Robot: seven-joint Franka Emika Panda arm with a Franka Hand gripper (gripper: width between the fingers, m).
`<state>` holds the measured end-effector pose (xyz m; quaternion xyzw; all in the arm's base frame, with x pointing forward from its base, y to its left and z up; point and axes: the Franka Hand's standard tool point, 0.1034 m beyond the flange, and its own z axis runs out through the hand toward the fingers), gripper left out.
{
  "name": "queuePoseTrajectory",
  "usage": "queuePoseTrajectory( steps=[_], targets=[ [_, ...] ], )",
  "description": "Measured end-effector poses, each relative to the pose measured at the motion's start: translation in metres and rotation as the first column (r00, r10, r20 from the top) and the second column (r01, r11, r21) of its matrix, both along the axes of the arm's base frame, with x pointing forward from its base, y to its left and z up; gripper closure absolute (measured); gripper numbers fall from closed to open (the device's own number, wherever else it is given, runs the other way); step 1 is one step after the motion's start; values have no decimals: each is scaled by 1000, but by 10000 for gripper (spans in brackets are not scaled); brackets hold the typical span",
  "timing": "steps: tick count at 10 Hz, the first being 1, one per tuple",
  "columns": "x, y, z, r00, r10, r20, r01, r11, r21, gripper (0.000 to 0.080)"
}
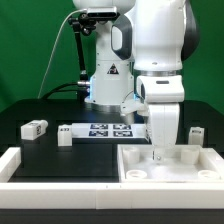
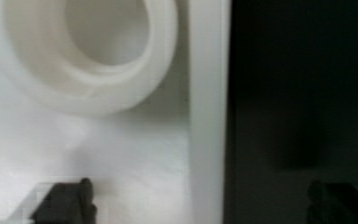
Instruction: Assemble one leg
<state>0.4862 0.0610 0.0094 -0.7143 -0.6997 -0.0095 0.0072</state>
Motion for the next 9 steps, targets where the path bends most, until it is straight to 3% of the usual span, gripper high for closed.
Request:
queuePoseTrajectory(
  steps=[1,5,9],
  targets=[
    [0,0,0,1000,0,0,0,1000,0,159],
    [0,1,2,1000,-15,2,15,1000,0,150],
    [-4,18,42,995,-78,55,79,997,-8,150]
  ],
)
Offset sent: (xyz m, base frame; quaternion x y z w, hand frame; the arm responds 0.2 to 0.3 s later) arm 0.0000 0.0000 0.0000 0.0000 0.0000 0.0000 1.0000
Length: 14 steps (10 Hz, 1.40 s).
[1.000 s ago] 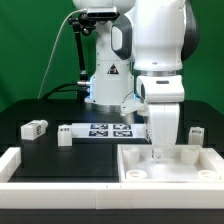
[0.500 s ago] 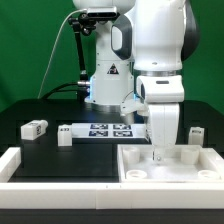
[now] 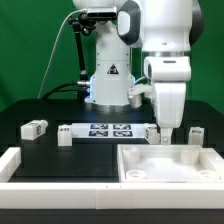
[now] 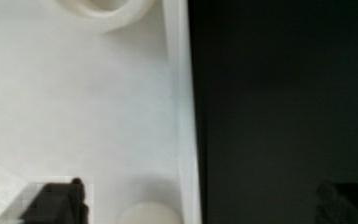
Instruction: Assemble one leg
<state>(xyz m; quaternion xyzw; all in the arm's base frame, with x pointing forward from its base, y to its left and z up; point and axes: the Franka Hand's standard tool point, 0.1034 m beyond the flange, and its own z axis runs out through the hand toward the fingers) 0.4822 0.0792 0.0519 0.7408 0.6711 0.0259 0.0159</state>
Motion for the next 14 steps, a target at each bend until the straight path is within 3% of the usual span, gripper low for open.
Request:
queuePoseTrajectory(
  steps=[3,6,8,10,14],
  targets=[
    [-1,0,1,1000,-26,2,26,1000,1,150],
    [-8,1,-1,936,-353,-3,352,935,39,150],
    [-19,7,-4,793,-609,-30,609,790,70,150],
    [-29,22,-7,589,-805,-67,807,583,90,150],
    [-41,56,-9,207,-969,-135,977,199,74,150]
  ],
)
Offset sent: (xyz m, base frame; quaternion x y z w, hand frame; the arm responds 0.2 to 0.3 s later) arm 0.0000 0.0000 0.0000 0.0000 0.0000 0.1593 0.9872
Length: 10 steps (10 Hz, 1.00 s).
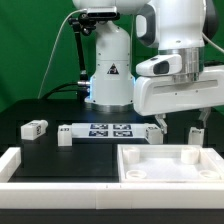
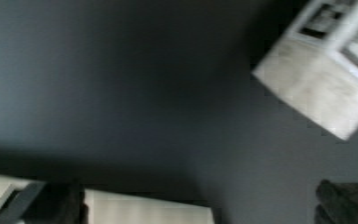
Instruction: Assemble one leg
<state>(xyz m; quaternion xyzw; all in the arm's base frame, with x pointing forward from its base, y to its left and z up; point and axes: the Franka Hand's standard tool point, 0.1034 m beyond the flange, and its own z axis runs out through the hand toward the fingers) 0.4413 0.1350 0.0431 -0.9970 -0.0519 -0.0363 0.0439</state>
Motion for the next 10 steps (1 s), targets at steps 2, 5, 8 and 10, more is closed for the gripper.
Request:
queuePoseTrajectory(
  steps=[2,5,8,10],
  targets=[
    [4,2,4,990,-140,-34,141,990,10,150],
    [3,5,3,934,-351,-60,353,935,31,150],
    [-3,14,-1,937,-342,-66,344,938,30,150],
    [-5,20,-3,937,-345,-61,348,937,39,150]
  ],
)
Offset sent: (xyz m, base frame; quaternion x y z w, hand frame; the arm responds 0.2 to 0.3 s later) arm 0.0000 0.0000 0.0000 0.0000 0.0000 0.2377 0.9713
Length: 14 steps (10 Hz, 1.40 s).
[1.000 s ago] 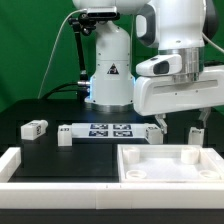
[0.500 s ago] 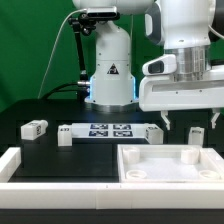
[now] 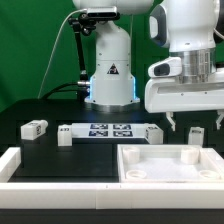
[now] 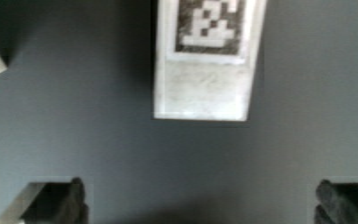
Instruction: Assemble one leg
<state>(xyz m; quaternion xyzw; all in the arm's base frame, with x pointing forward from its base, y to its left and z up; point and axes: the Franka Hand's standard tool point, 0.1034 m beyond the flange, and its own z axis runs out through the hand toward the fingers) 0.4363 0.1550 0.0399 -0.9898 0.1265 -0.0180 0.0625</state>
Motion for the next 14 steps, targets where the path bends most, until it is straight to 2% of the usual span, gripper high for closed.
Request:
queuePoseTrajectory(
  steps=[1,2,3,4,6,8,11,12,14],
  targets=[
    [-3,-3,-2,999,29,-37,-29,1000,-4,150],
    [-3,-7,-1,991,49,-128,-49,999,3,150],
    [-1,-7,-1,984,47,-173,-46,999,11,150],
    [-6,-6,-1,962,60,-266,-57,998,20,150],
    [-6,-4,0,914,87,-396,-74,996,48,150],
    [-7,-3,-2,851,109,-514,-81,994,77,150],
    [-21,-6,-9,685,139,-715,-75,990,120,150],
    [-19,-5,-16,692,133,-710,-70,991,118,150],
    [-30,-4,-23,676,121,-727,-63,992,106,150]
  ],
)
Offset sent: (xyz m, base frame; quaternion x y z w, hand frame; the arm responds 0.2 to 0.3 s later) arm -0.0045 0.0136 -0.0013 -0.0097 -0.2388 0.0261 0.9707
